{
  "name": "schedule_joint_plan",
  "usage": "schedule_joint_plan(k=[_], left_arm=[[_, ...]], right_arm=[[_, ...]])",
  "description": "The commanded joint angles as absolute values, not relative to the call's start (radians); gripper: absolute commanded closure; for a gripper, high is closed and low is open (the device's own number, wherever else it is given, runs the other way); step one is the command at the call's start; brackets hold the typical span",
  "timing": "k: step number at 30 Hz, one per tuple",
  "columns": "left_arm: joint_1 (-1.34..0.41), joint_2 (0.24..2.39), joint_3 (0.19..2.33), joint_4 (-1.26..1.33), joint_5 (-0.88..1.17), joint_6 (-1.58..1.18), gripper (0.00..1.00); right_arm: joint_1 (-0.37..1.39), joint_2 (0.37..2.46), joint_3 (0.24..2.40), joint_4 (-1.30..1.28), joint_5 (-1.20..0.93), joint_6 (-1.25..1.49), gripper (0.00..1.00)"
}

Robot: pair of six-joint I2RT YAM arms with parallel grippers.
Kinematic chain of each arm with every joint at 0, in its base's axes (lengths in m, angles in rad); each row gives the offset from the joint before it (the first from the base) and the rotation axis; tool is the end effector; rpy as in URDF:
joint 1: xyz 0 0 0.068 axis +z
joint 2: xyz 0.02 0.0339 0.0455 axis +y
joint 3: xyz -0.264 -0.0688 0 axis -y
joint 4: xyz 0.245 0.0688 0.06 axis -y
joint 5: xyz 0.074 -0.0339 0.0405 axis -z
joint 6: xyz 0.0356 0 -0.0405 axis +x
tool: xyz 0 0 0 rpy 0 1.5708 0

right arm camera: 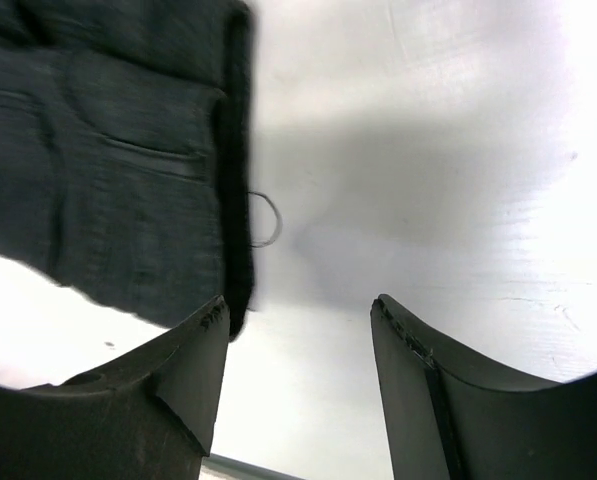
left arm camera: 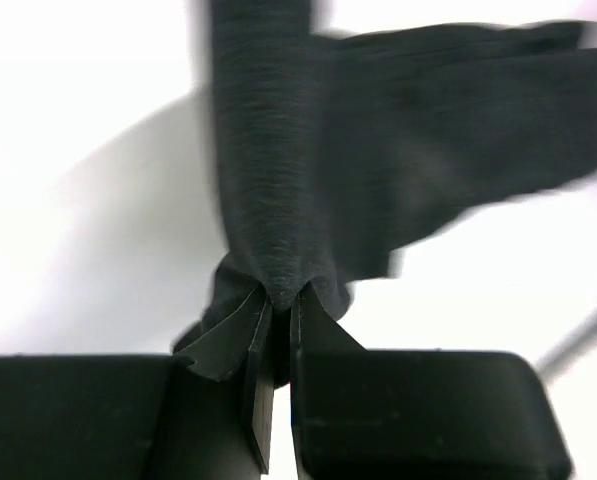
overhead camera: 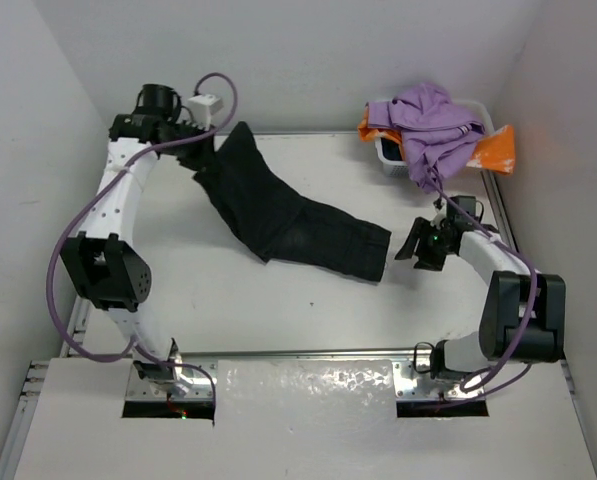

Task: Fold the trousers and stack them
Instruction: Fold the trousers

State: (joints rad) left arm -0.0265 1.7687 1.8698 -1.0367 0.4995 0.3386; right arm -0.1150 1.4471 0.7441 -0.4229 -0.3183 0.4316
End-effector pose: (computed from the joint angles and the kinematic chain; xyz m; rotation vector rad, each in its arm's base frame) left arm 0.3715 -0.0269 0.3720 0.6339 2.3248 -0.4824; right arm 0.2591 -0.0187 0.1655 0.6357 2.6316 0.5253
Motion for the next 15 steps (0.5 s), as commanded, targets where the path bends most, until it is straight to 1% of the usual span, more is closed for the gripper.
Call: schedule_joint_plan(k=[1,2,3,7,12,15], left_arm=[[-0.179,1.732,1.914,-1.048,0.678,0.272,1.0],[-0.205,1.735,1.899,-1.036,0.689,0.259,1.0],[-0.268,1.735,1.885,-1.008,0.655,0.241,1.0],[-0.392,1.769,1.848,-0.924,0.624,0.164,1.0],[-0.538,1.88,1.959,-0.813,0.577,0.095,1.0],[-0.609,1.946,1.983,-0.753,0.565,0.052,1.0]], right_arm=[[-0.12,1.404,0.821,-0.44,-0.357,0.445,0.43],[-0.12,1.404,0.836,-0.463,-0.359,0.437,0.42],[-0.12,1.404,0.839,-0.466,-0.368,0.434,0.42],[-0.12,1.41,0.847,-0.489,-0.367,0.422,0.42],[-0.12,1.37,0.845,-0.508,-0.353,0.42,0.42],[-0.12,1.345,0.835,-0.517,-0.347,0.426,0.42]])
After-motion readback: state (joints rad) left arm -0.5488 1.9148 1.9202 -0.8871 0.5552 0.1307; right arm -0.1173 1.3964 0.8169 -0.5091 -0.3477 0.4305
